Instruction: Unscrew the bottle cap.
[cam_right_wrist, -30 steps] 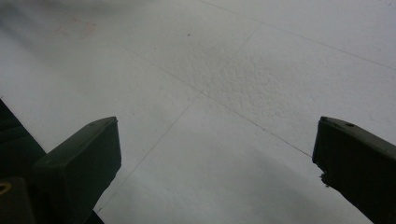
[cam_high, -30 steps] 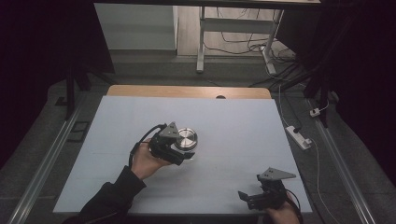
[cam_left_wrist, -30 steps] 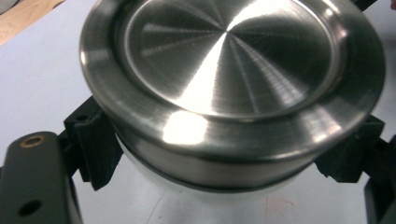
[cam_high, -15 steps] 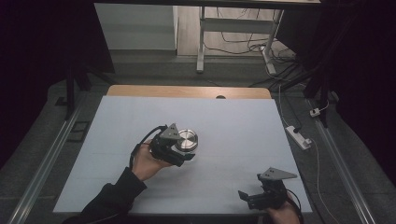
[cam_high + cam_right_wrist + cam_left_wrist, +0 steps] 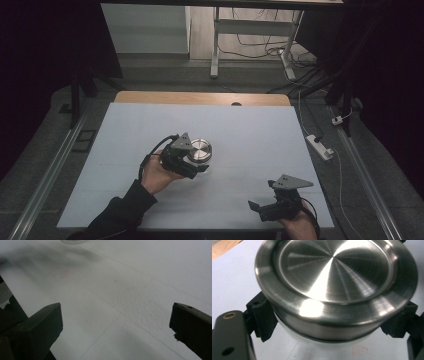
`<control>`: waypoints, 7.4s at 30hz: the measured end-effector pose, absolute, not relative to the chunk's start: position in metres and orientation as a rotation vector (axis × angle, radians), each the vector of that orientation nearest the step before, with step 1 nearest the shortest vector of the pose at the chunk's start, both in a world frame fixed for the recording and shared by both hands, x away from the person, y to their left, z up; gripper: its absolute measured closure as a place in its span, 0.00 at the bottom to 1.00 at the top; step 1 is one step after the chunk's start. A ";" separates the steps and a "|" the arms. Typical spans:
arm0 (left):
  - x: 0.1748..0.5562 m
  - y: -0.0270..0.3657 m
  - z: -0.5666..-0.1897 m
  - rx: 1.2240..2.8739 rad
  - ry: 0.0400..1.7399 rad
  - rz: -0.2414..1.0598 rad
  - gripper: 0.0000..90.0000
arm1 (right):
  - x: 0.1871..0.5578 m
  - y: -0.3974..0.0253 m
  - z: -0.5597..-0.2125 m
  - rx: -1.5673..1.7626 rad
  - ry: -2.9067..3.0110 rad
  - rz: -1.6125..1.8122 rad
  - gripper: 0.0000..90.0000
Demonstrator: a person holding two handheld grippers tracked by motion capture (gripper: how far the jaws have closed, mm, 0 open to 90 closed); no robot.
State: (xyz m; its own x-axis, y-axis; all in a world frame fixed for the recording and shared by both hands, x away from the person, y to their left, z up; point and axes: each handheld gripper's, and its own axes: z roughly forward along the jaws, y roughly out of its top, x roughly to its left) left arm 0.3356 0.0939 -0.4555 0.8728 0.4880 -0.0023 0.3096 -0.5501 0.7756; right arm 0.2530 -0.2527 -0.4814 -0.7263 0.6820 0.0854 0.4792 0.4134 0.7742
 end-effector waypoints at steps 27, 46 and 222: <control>0.336 0.093 -0.458 2.214 0.554 0.270 0.17 | 0.294 -0.191 -0.442 0.853 2.492 1.346 0.00; 0.338 0.094 -0.462 2.215 0.567 0.266 0.17 | 0.323 -0.149 -0.415 0.831 2.467 1.356 0.00; 0.335 0.096 -0.462 2.224 0.280 0.061 0.17 | 0.355 -0.114 -0.414 0.236 2.754 1.558 0.21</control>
State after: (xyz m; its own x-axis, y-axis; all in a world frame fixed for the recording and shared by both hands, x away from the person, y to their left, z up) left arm 0.3347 0.0963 -0.4619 0.9736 0.2219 -0.0542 0.1796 -0.5969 0.7819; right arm 0.3549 -0.1138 -0.4145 -0.9884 0.1140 0.1001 0.1445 0.5070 0.8498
